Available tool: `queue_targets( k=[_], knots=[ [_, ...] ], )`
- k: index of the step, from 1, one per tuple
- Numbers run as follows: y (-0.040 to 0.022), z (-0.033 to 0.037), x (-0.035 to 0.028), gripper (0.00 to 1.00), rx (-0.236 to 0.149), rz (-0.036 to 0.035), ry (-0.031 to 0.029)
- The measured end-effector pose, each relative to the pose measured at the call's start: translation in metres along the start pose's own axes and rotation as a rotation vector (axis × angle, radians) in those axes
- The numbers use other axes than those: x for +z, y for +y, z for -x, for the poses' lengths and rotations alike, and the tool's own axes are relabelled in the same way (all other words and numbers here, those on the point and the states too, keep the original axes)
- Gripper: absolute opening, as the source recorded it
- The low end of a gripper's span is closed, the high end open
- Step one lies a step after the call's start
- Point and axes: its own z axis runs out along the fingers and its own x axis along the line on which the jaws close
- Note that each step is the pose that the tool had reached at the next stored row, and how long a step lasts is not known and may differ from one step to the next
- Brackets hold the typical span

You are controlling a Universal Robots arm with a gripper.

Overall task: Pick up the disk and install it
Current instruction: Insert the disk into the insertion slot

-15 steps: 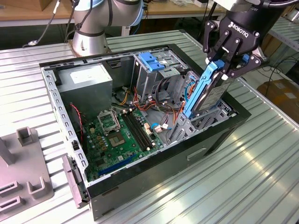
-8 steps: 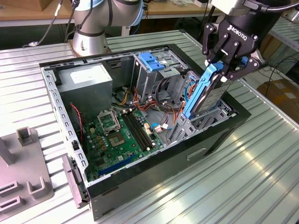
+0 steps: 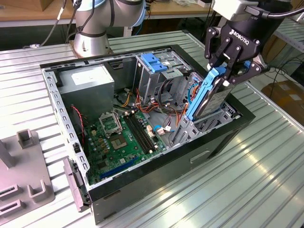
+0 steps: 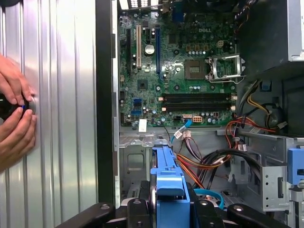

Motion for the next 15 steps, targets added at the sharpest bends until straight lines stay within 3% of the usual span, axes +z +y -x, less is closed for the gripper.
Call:
queue_targets(
  k=[15],
  knots=[
    [-0.0012, -0.0008, 0.0151, 0.37, 0.000, 0.0000, 0.0006]
  ],
)
